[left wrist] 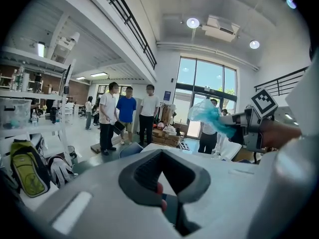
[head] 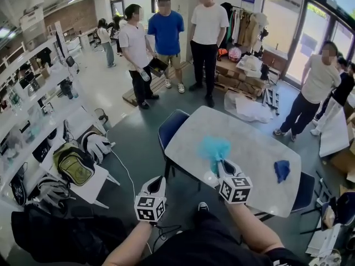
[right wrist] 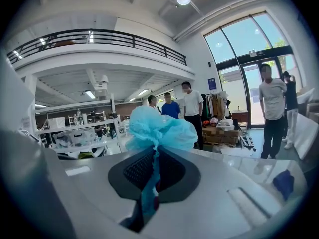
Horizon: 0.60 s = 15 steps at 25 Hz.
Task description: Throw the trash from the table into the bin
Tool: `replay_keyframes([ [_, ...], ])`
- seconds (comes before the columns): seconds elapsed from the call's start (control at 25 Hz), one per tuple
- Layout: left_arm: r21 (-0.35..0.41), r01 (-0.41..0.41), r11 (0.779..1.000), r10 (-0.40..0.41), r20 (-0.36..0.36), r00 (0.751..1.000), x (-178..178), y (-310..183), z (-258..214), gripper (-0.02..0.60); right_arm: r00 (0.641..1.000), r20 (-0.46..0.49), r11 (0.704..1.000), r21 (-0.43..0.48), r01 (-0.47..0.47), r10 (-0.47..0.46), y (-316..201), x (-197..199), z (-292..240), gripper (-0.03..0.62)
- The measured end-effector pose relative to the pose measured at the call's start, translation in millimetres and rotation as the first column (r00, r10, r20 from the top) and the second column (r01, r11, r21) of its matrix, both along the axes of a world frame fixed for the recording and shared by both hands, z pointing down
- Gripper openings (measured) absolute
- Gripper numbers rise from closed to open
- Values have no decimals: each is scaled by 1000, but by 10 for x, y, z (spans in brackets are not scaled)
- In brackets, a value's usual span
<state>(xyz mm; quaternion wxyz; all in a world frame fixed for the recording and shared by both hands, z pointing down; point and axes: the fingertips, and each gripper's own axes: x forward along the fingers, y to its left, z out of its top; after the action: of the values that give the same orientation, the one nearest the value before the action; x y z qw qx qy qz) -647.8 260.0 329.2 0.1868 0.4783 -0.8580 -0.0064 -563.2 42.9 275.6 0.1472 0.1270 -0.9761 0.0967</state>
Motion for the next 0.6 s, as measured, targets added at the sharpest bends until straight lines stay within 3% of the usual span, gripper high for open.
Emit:
replay_keyframes([
  [0.6, 18, -34, 999, 34, 17, 999, 521, -192, -133, 0, 1000, 16, 1000, -10, -24, 25, -26, 668, -78, 34],
])
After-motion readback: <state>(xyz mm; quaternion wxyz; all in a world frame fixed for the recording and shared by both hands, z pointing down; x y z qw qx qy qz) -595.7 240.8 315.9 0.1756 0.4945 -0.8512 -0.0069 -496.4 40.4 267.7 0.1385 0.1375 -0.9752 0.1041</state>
